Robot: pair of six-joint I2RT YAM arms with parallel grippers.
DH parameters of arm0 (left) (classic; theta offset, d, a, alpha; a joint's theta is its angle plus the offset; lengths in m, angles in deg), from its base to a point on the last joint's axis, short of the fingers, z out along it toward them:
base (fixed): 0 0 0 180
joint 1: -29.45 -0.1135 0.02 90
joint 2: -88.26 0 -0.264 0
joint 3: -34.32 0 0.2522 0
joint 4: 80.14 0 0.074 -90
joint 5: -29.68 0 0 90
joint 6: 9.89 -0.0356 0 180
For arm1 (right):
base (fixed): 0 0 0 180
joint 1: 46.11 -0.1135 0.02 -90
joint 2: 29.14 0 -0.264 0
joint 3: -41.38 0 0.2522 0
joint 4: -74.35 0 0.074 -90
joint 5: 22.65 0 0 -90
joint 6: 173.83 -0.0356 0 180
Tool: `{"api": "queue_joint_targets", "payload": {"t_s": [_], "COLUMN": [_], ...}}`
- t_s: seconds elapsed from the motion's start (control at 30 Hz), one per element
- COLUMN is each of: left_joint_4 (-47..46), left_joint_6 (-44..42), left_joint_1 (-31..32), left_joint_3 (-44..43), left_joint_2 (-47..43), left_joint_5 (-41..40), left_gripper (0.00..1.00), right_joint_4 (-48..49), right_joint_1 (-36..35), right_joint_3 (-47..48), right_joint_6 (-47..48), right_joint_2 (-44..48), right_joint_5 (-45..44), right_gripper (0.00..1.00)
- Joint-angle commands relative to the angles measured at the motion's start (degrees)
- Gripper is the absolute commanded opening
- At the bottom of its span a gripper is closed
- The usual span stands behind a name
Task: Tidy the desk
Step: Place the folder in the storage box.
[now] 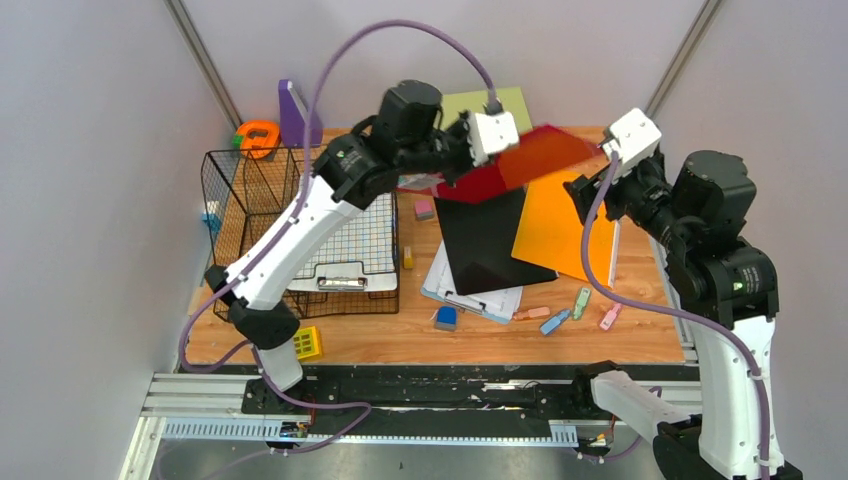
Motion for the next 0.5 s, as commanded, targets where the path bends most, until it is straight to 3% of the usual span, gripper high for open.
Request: {"api": "queue_joint_targets", "payload": {"t_s": [0.0, 0.2, 0.47], "left_joint_4": [-16.9, -20.59, -21.81], "left_joint_6": [10.35, 18.47, 15.17], "left_joint_1": [-5.59, -15.05, -20.43], "left_joint_3": [-0.92, -0.28, 3.07], "left_joint_2": [-9.62, -17.24, -28.29], "left_joint_5": [-10.38, -19.98, -39.17], "left_gripper": [0.0, 0.0, 0.0], "right_joint_4": [11.08, 14.83, 17.81], "right_joint_1": [0.23, 0.33, 0.38], "right_joint_3": [3.1, 3.11, -4.61], "right_joint_6": [-9.12, -12.9, -16.28], "right_joint_2": [-0.33, -0.87, -5.79], "right_joint_5": [-10.69, -10.67, -1.41], "right_gripper": [0.83, 0.92, 0.91]}}
